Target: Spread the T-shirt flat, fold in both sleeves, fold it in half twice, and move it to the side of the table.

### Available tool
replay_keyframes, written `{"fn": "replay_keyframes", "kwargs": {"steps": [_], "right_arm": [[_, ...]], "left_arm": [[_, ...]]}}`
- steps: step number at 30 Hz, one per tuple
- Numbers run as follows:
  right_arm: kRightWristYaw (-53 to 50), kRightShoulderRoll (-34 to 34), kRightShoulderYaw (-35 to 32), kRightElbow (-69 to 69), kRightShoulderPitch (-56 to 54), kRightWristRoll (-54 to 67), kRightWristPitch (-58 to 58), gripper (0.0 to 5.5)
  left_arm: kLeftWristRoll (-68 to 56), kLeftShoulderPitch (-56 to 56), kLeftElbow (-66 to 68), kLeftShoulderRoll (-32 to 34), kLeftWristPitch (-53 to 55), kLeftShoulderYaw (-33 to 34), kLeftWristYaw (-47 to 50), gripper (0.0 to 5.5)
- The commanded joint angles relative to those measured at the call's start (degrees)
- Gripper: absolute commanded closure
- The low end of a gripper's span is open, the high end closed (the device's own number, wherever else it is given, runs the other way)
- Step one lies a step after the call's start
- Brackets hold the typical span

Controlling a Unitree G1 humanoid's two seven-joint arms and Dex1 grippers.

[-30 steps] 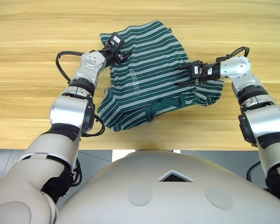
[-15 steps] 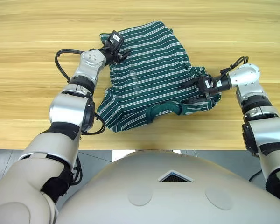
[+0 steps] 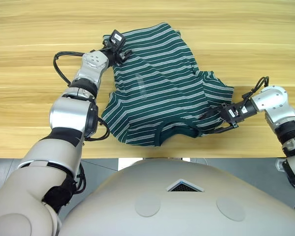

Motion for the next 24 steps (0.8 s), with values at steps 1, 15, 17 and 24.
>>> {"fn": "replay_keyframes", "kwargs": {"steps": [1, 15, 17, 24], "right_arm": [[-0.14, 7.08, -6.22, 1.91, -5.62, 4.18, 3.52, 2.66], [-28.56, 34.19, -8.29, 32.39, -28.79, -19.43, 9.7, 2.66], [-31.27, 38.78, -8.02, 35.26, -30.23, -21.79, 12.01, 2.66], [-46.93, 48.75, -10.65, 42.22, -32.59, -24.34, 24.83, 2.66]], "left_arm": [[-0.42, -1.81, 0.24, -2.14, -1.17, 1.1, -1.43, 2.75], [-20.43, 7.72, -22.38, -1.04, -17.92, 15.13, -24.36, 2.75], [-23.42, 19.62, -37.62, 1.82, -15.51, 17.27, -23.74, 2.75], [-33.26, 74.11, -79.97, -6.62, 1.9, 22.25, -10.98, 2.75]]}}
